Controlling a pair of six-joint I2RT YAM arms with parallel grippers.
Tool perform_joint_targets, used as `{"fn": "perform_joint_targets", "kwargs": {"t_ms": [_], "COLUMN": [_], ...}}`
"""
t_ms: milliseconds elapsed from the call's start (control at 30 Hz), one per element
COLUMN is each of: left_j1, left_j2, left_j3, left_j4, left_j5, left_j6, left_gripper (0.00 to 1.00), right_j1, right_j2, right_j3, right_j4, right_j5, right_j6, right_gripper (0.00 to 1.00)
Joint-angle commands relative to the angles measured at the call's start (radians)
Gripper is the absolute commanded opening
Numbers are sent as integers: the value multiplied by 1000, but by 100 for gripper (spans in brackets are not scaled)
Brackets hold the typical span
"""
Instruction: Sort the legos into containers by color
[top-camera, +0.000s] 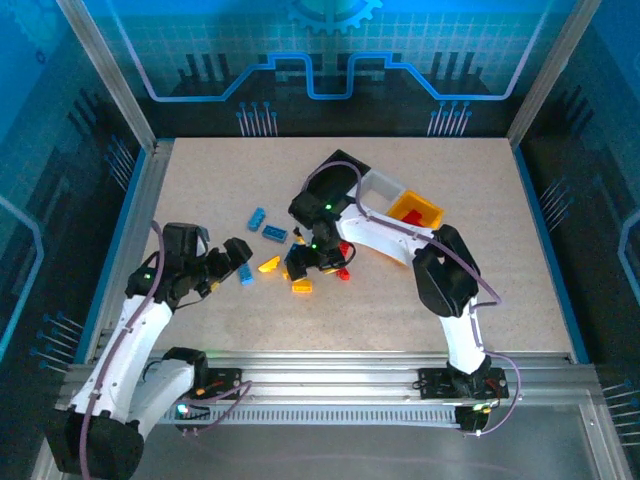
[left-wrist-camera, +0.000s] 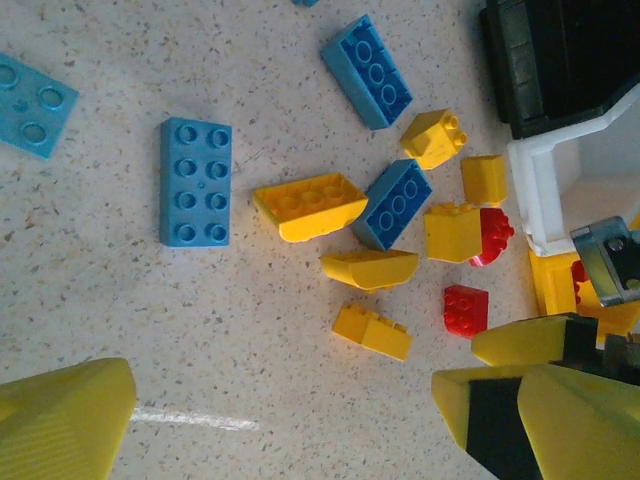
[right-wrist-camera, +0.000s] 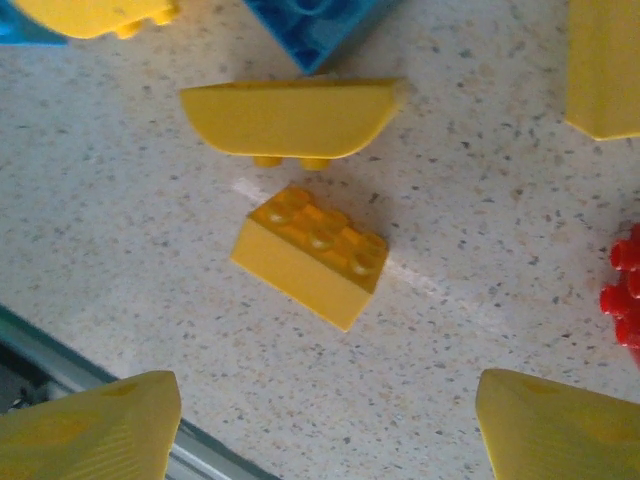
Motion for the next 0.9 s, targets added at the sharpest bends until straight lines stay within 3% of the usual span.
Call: {"fn": "perform_joint_targets", "kwargs": {"t_ms": [0,533,867], "left_j1": [13,12,12], "left_j2": [-22,-100,-105], "left_j3": [-24,-59,-61], "left_j4": [-43,-72,-90], "left_j5": [-18,-21,-27], "left_j6": [-34,-76,-73], "left_gripper": [99,99,99], "right_j1": [15,70,78], "right_j2": [30,138,210], "right_j3": [2,74,149], "right_j4": [-29,-23,-9], "right_j5": [39,140,110], "right_j6": [155,295,297], "right_gripper": [81,84,82]}}
